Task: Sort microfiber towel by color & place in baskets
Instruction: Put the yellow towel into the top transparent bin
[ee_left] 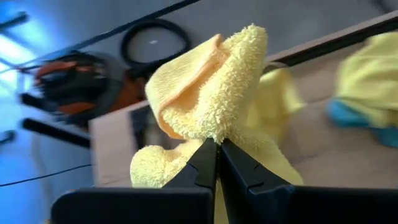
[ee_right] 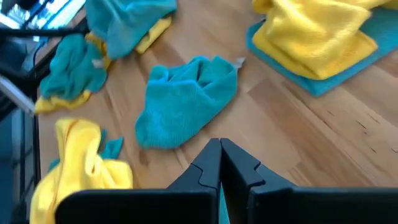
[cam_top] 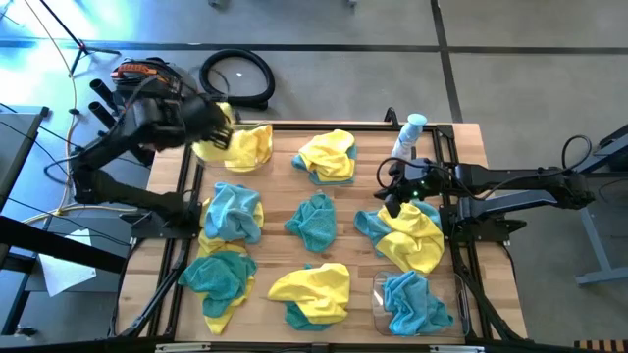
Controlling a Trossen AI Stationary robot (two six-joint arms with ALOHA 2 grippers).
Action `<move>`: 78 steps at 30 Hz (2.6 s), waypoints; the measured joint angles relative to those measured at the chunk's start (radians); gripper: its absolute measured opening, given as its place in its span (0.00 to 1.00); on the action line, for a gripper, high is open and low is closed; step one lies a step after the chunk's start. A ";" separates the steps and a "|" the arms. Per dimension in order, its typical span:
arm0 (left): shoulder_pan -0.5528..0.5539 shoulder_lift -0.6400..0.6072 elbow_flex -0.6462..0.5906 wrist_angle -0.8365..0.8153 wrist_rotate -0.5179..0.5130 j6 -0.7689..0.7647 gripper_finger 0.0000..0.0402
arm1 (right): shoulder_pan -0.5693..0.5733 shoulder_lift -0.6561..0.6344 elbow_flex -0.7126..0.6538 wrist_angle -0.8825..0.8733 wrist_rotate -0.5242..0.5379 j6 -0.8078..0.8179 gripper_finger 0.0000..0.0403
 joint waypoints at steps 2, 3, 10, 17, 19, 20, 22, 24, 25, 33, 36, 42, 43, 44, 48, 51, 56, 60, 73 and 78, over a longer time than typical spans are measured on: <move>0.102 -0.002 0.000 0.000 0.014 0.104 0.00 | 0.000 0.000 0.000 0.016 0.030 0.025 0.00; 0.148 0.000 0.000 0.002 0.027 0.154 0.00 | 0.000 0.000 0.000 0.025 0.049 0.038 0.00; 0.368 0.143 0.000 0.123 0.169 0.490 0.00 | -0.001 0.000 0.000 0.120 0.155 0.045 0.00; 0.449 0.377 0.000 0.114 0.191 0.671 0.00 | -0.001 0.000 0.000 0.159 0.193 0.103 0.00; 0.458 0.435 0.000 0.068 0.209 0.688 0.00 | -0.001 0.000 0.000 0.159 0.195 0.112 0.00; 0.459 0.460 0.000 0.042 0.211 0.690 0.00 | -0.001 0.000 0.000 0.159 0.195 0.117 0.00; 0.459 0.504 -0.001 0.003 0.208 0.691 0.00 | -0.001 0.000 0.000 0.158 0.196 0.128 0.00; 0.459 0.536 -0.001 0.002 0.208 0.705 0.00 | -0.001 0.000 0.000 0.158 0.196 0.138 0.00; 0.459 0.547 -0.005 0.012 0.210 0.720 0.00 | -0.001 0.000 0.000 0.158 0.196 0.138 0.00; 0.451 0.539 -0.246 0.208 0.259 0.941 0.00 | 0.000 0.000 0.000 0.158 0.199 0.154 0.00; 0.443 0.535 -0.331 0.312 0.247 1.023 0.00 | 0.000 0.000 0.000 0.158 0.203 0.171 0.00; 0.434 0.534 -0.410 0.449 0.268 1.227 0.00 | -0.001 0.000 0.000 0.158 0.237 0.175 0.00; 0.435 0.534 -0.421 0.457 0.272 1.257 0.00 | 0.000 0.000 0.000 0.158 0.242 0.175 0.00; 0.438 0.534 -0.433 0.467 0.272 1.280 0.00 | 0.000 0.000 0.000 0.158 0.246 0.175 0.00; 0.462 0.534 -0.470 0.509 0.288 1.308 0.00 | 0.000 0.000 0.000 0.158 0.257 0.193 0.00; 0.491 0.534 -0.497 0.531 0.317 1.299 0.00 | -0.001 0.000 0.000 0.158 0.259 0.194 0.00; 0.527 0.534 -0.515 0.535 0.322 1.248 0.00 | -0.001 0.000 0.000 0.158 0.260 0.198 0.00; 0.538 0.534 -0.515 0.540 0.331 1.189 0.00 | 0.000 0.000 0.000 0.159 0.280 0.198 0.00; 0.546 0.534 -0.515 0.569 0.385 1.101 0.18 | -0.001 0.000 0.000 0.165 0.287 0.198 0.00; 0.546 0.527 -0.515 0.568 0.360 1.084 0.25 | -0.001 0.000 0.000 0.165 0.287 0.198 0.00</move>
